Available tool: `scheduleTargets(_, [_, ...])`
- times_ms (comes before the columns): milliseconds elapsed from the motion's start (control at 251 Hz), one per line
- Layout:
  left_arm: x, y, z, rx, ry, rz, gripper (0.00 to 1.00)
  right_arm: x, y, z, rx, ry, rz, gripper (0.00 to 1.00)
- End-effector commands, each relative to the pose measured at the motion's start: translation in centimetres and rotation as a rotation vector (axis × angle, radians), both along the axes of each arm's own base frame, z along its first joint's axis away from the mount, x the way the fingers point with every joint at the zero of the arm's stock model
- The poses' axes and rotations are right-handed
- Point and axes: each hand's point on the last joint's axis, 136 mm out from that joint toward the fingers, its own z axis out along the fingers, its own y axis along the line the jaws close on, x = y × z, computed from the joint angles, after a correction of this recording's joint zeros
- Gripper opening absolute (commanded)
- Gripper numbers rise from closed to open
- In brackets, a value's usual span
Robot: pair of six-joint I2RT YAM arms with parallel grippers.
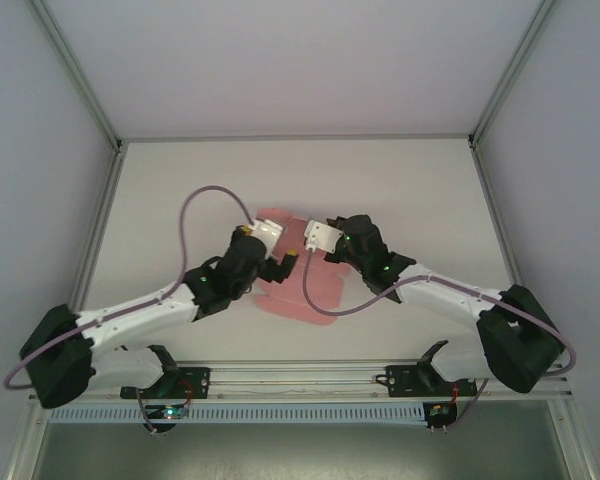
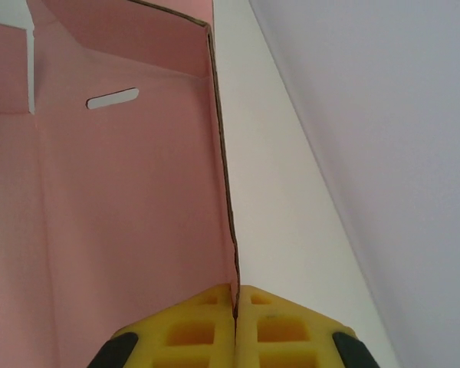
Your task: Assemble paper box
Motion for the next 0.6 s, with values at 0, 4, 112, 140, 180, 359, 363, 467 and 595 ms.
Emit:
scheduleTargets(0, [0.9, 4.6, -0.3, -0.144, 0.079, 0.185, 1.00, 1.7, 0.2, 3.0, -0.092, -0.214, -0.022, 0.00])
scheduleTargets(4, [1.0, 4.8, -0.3, -0.148, 0.080, 0.192, 1.00, 1.7, 0.2, 3.0, -0.093, -0.220, -0.023, 0.00])
scheduleTargets(112, [1.6, 9.0, -1.2, -0.207, 0.108, 0.336, 1.00, 1.4, 1.0, 3.1, -0.164, -0.360, 0.012, 0.00])
scheduleTargets(140, [1.7, 9.8, -1.4, -0.212, 0.109, 0.365, 1.00, 1.3, 1.1, 3.0, -0.191, -0.407, 0.023, 0.00])
scheduleTargets(180, [1.9, 10.9, -1.7, -0.221, 0.108, 0.410, 1.00, 1.3, 1.3, 3.1, -0.214, -0.473, 0.021, 0.00])
scheduleTargets(359, [3.4, 13.8, -2.7, -0.336, 0.163, 0.540, 1.00, 1.5, 2.1, 3.2, -0.265, -0.635, 0.021, 0.00])
scheduleTargets(363, [3.5, 13.9, -2.8, -0.337, 0.166, 0.543, 1.00, 1.5, 2.2, 3.2, -0.267, -0.636, 0.021, 0.00])
scheduleTargets(467, [4.9, 15.5, -3.8, -0.363, 0.216, 0.603, 1.00, 1.3, 2.8, 2.2, -0.255, -0.661, 0.037, 0.00])
scheduleTargets(595, [7.0, 14.7, -4.2, -0.378, 0.224, 0.537, 1.00, 1.1, 3.0, 1.2, -0.232, -0.689, 0.030, 0.00])
